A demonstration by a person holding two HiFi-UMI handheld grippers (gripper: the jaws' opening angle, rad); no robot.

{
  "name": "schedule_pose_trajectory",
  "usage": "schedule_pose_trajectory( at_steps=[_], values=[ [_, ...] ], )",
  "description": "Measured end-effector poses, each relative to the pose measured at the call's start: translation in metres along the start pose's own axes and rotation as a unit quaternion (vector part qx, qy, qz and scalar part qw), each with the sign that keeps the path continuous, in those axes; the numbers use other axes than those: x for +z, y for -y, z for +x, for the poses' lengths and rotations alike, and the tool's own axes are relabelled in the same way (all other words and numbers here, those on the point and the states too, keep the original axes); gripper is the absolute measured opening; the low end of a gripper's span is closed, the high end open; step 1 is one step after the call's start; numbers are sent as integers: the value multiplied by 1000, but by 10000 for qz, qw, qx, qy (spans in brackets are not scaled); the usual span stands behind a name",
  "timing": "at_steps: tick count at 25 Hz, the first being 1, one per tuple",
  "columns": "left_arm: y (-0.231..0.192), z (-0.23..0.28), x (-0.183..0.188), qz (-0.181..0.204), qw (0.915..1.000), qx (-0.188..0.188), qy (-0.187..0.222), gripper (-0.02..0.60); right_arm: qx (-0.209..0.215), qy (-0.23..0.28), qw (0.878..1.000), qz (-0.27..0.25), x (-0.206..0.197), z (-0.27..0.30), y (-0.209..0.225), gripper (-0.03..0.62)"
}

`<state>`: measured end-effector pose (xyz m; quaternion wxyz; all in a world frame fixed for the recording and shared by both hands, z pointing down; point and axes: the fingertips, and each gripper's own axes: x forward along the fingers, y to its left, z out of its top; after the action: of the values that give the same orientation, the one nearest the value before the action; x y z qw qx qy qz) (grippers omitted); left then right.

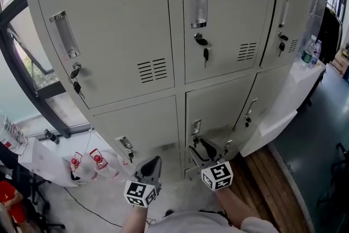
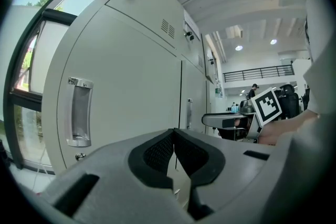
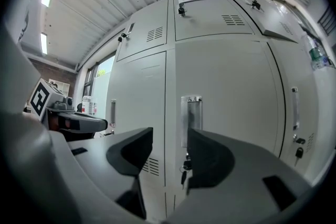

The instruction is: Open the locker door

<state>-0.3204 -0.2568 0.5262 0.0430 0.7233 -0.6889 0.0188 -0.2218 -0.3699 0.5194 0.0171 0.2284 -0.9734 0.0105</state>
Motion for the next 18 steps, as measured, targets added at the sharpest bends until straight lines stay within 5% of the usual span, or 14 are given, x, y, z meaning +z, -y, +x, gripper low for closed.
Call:
schedule_pose_trajectory(
  at_steps=[18],
  values=[
    [-35, 9, -3, 6, 9999, 103, -110, 8, -118, 51, 9992, -371, 10, 62, 21, 172]
  ],
)
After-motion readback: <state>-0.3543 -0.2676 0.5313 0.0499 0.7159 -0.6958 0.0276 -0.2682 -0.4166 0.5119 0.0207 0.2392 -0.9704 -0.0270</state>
